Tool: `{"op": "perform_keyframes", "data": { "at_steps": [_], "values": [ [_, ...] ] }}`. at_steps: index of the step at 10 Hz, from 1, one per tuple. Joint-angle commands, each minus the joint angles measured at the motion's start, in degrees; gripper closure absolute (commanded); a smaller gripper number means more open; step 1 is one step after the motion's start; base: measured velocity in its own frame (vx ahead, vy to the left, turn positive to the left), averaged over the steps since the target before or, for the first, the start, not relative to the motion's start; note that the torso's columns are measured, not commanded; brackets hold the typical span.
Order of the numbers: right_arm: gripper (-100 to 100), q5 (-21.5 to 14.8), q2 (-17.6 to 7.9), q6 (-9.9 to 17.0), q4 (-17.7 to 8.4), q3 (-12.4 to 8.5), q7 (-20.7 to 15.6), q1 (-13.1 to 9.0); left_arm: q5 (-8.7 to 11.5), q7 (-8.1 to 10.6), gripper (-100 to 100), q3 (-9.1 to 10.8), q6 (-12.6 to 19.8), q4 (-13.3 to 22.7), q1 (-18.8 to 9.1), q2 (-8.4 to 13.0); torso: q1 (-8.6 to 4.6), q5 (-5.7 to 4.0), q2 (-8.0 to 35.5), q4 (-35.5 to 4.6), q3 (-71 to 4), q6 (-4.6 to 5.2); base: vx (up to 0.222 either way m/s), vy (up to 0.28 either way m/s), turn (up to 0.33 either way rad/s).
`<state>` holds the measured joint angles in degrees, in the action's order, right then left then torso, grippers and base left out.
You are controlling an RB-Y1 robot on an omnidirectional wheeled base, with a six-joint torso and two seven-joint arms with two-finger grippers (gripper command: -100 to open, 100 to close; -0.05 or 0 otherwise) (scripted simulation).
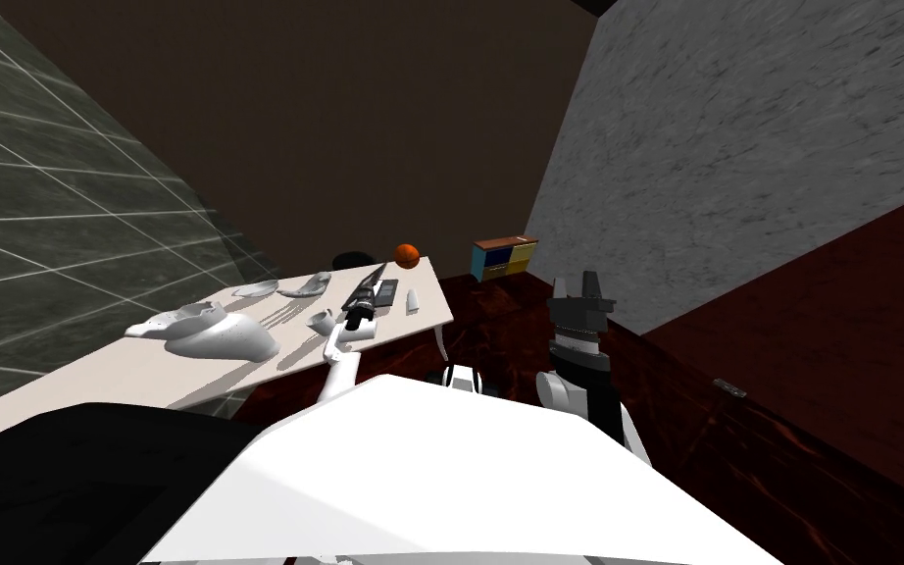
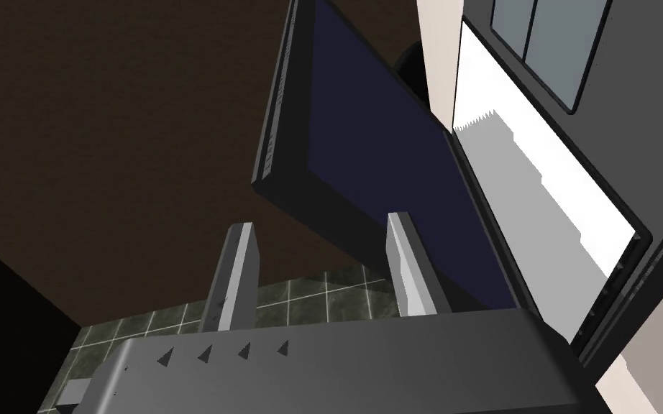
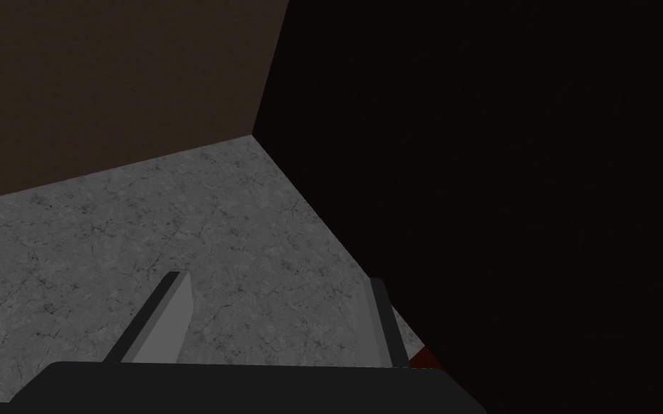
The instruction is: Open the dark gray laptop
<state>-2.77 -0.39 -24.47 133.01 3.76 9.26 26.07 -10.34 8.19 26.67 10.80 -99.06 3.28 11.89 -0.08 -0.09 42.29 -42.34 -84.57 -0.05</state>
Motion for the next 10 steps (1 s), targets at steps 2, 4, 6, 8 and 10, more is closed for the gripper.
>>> {"op": "perform_keyframes", "data": {
  "at_steps": [2,4,6,8,10],
  "values": [
    [0,0.0,0.0,0.0,0.0,0.0,0.0,0.0,-3.16,-3.04,100,-0.25,-5.07,2.96,1.05,-0.47,0.05,0.03,0.01,0.02,-0.01,0.07,0.043,-0.034,0.029],
    [0,0.0,0.0,0.0,0.0,0.0,0.0,0.0,-3.43,-3.03,-100,-0.28,-2.86,1.48,1.11,0.14,0.01,0.06,0.02,0.04,0.02,0.05,0.032,-0.029,-0.006],
    [0,0.0,0.0,0.0,0.0,0.0,0.0,-0.01,-3.33,-2.87,-100,-0.27,-1.61,0.55,1.05,0.5,0.19,0.11,0.18,0.0,0.11,0.04,-0.031,0.015,-0.046],
    [0,0.0,-0.01,0.0,0.0,0.0,0.0,-0.01,-3.14,-2.56,-100,-0.25,0.9,-1.31,0.94,1.23,0.0,-0.02,0.14,-0.07,0.08,0.04,-0.028,0.014,-0.044],
    [0,0.0,0.0,0.0,0.0,0.0,0.0,-0.01,-2.95,-2.25,-100,-0.24,3.41,-3.17,0.82,1.96,-0.11,-0.05,0.07,-0.04,0.03,0.06,-0.026,0.012,-0.052]
  ]
}}
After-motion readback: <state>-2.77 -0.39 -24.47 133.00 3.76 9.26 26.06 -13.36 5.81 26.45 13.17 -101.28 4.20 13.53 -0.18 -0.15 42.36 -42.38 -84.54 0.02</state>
